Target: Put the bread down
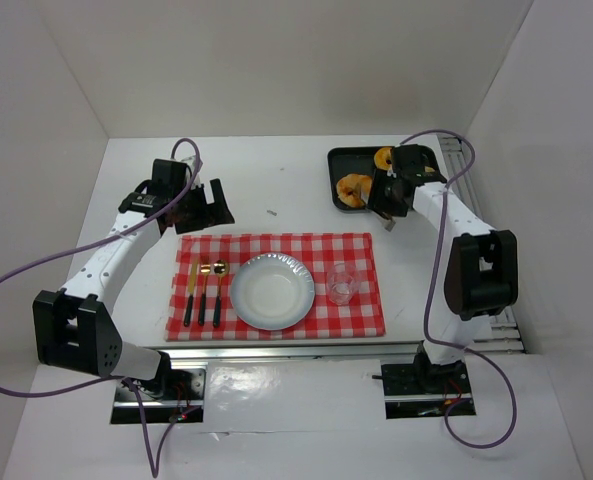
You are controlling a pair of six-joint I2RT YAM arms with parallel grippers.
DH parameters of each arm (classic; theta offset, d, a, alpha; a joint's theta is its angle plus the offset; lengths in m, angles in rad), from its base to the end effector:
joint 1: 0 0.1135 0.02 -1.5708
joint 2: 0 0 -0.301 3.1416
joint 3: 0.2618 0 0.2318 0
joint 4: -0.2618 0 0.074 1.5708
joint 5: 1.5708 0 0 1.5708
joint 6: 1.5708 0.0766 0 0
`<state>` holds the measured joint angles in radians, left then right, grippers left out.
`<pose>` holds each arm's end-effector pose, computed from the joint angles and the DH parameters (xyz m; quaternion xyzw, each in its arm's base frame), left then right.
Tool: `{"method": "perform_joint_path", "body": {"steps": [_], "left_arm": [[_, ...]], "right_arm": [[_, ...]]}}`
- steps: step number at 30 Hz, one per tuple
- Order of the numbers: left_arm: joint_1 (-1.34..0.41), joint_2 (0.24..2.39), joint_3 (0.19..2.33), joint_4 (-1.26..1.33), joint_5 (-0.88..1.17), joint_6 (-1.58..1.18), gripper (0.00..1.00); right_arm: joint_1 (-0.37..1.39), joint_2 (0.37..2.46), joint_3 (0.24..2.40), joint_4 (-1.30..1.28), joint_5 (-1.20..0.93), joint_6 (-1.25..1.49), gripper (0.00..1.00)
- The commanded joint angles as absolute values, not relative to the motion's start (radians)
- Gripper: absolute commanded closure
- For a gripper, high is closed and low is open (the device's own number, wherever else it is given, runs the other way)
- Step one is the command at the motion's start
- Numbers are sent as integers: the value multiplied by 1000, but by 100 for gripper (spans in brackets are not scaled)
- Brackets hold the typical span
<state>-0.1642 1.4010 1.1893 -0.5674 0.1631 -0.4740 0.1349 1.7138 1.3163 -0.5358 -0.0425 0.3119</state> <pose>0.3009 -0.0625 0.3167 -0.1108 0.9134 -0.1919 0.3413 0.3783 0.0546 0.2591 0.0773 0.9463 0.0891 0.3011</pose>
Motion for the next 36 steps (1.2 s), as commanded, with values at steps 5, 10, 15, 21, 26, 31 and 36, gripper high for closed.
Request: {"method": "perform_joint_path", "body": {"steps": [5, 10, 15, 21, 26, 31, 36], "left_arm": [[-160, 1376, 1206, -545, 183, -468, 1], [-160, 1376, 1206, -545, 183, -468, 1], [-160, 1367, 1215, -554, 183, -468, 1], [-160, 1358, 1224, -563, 146, -491, 1], [-160, 1348, 1247, -581, 85, -522, 1], [-140, 1312, 1279, -620, 6, -578, 1], [-130, 1272, 1270, -620, -5, -603, 1]], "right_arm": [[160, 1668, 1353, -469, -19, 317, 55], [169, 1605, 1353, -469, 3, 328, 59], [187, 1504, 1353, -489, 26, 339, 60], [287, 1384, 1335, -580, -40, 316, 60], [480, 1283, 1235, -647, -64, 314, 60], [695, 1232, 1132, -678, -64, 367, 60], [859, 1232, 1094, -704, -40, 400, 60]]}}
